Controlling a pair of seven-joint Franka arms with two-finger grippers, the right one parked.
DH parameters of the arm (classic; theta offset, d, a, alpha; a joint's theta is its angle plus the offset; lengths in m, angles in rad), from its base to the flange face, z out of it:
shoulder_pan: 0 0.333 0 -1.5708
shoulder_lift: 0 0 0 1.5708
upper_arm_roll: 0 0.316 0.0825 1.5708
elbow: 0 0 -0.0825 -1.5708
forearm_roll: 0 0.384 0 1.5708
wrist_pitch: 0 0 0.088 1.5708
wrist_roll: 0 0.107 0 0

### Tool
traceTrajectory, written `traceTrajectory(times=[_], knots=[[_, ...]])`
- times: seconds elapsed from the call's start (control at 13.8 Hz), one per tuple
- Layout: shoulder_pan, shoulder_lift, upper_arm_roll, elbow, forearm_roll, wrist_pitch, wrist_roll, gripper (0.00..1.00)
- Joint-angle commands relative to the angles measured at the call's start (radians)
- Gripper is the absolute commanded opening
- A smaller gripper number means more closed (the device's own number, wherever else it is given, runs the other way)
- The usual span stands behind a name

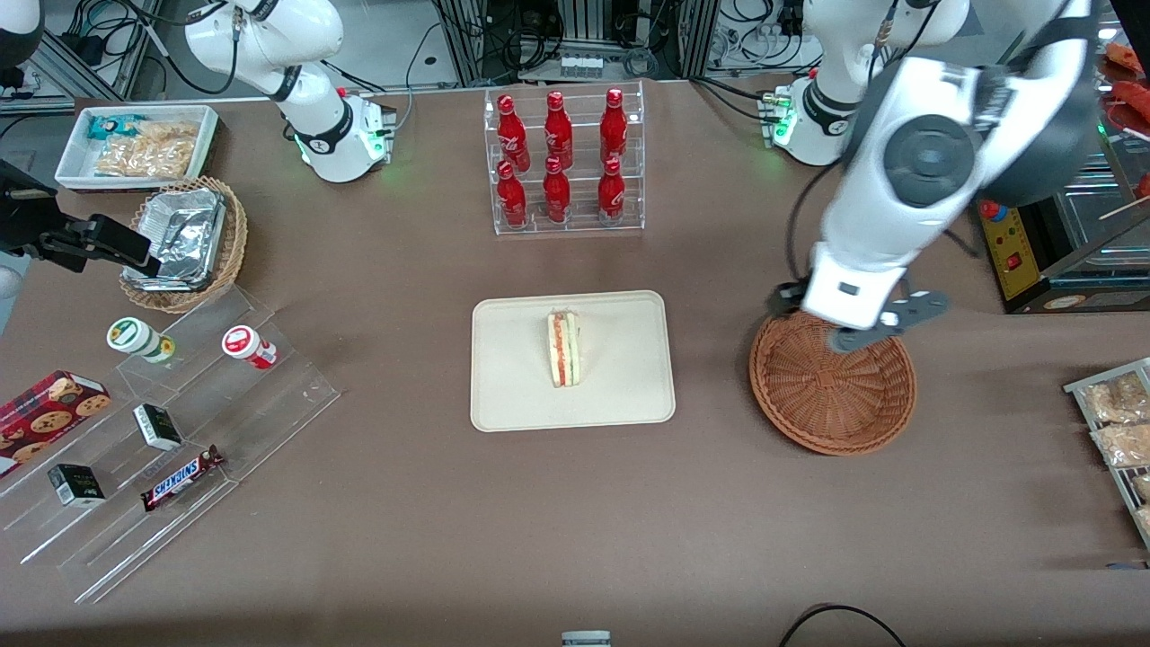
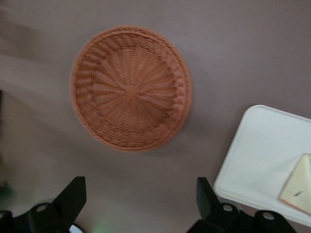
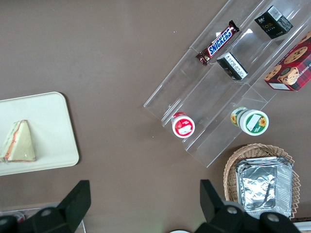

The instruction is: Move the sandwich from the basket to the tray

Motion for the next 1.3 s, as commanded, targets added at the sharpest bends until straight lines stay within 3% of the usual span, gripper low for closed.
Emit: traceTrajectory(times=[0.0,0.58,0.8,1.09,1.23], knots=[[0.077,-0.101,-0.015,-0.075,-0.008,-0.021,0.155,1.0],[0.259,-0.265,-0.013,-0.105,-0.042,-0.193,0.531,1.0],[0.259,-0.299,0.001,-0.118,-0.042,-0.207,0.554,1.0],[0.184,-0.264,0.088,-0.069,-0.043,-0.199,0.553,1.0],[0.186,-0.234,0.09,-0.017,-0.083,-0.208,0.556,1.0]])
